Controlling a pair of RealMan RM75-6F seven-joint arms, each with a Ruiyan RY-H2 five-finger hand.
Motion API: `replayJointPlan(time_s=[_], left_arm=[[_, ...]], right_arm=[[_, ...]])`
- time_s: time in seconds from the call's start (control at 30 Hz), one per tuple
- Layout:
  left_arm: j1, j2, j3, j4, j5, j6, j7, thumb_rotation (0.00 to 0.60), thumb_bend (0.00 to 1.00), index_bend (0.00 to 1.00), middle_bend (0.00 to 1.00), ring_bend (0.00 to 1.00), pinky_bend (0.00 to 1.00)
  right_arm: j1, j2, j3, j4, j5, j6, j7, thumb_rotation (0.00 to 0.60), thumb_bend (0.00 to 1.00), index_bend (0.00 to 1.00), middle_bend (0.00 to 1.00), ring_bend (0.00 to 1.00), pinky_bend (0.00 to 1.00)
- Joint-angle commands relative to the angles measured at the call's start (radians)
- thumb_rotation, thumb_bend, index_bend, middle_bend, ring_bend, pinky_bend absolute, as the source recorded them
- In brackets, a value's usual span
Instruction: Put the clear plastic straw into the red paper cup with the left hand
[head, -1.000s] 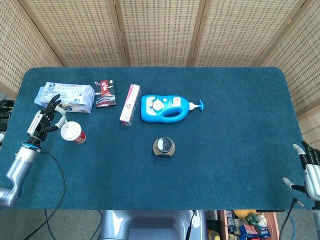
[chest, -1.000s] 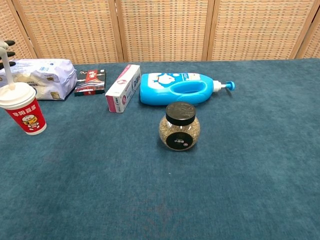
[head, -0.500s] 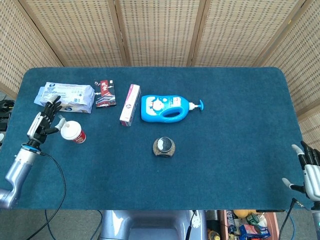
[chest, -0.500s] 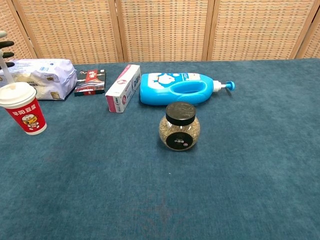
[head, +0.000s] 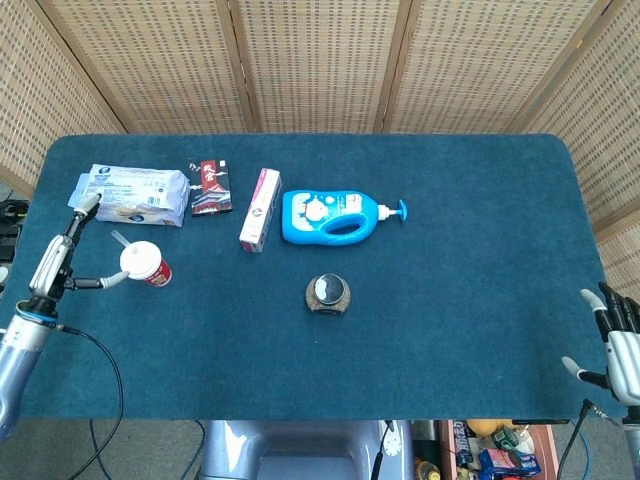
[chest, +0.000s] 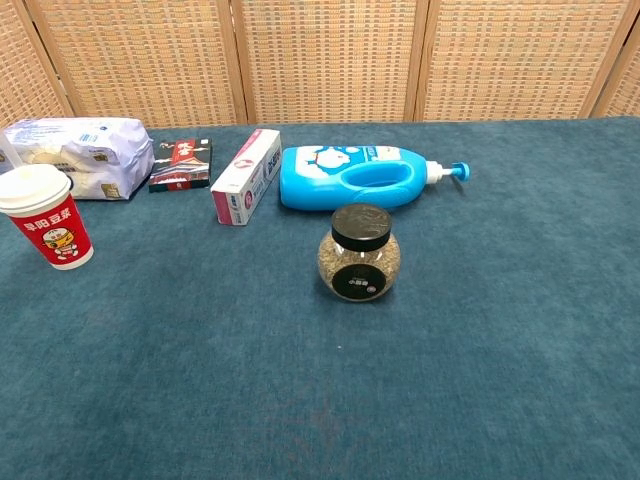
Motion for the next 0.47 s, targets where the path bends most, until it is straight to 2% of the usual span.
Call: replayJointPlan(time_s=[0.03,0.1,0.2,0.3,0.37,0.47], left_arm=[[0.144,0.147,0.057,-0.330,-0.025,0.124,0.647,0.600,0.00,0.00,0.00,0.00,0.00],[0.182,0.167,0.077,-0.421,-0.051,0.140,0.837,0.600,0.00,0.00,0.00,0.00,0.00],[0.211,0.194,0.095,-0.524,-0.084,0.140,0.997,0.600,0.00,0.00,0.00,0.00,0.00],[0.253,0.221,0.121,-0.657,-0.120,0.163,1.224,0.600,0.00,0.00,0.00,0.00,0.00],[0.267,0.225,0.126,-0.712,-0.130,0.176,1.308,0.600,0.00,0.00,0.00,0.00,0.00],[0.279,0.224,0.134,-0.746,-0.114,0.186,1.363,0.600,0.00,0.00,0.00,0.00,0.00]], right_arm=[[-0.004,0.004,-0.004,-0.005,-0.012,0.010,0.003,0.600,0.00,0.00,0.00,0.00,0.00],[-0.007,0.008,-0.006,-0.009,-0.023,0.021,0.004,0.600,0.00,0.00,0.00,0.00,0.00],[-0.012,0.012,-0.007,-0.013,-0.032,0.035,0.006,0.600,0.00,0.00,0.00,0.00,0.00],[-0.023,0.012,-0.004,-0.012,-0.045,0.074,-0.027,0.600,0.00,0.00,0.00,0.00,0.00],[-0.028,0.005,-0.001,-0.013,-0.050,0.093,-0.050,0.600,0.00,0.00,0.00,0.00,0.00],[-0.032,0.004,0.000,-0.016,-0.053,0.105,-0.059,0.600,0.00,0.00,0.00,0.00,0.00]])
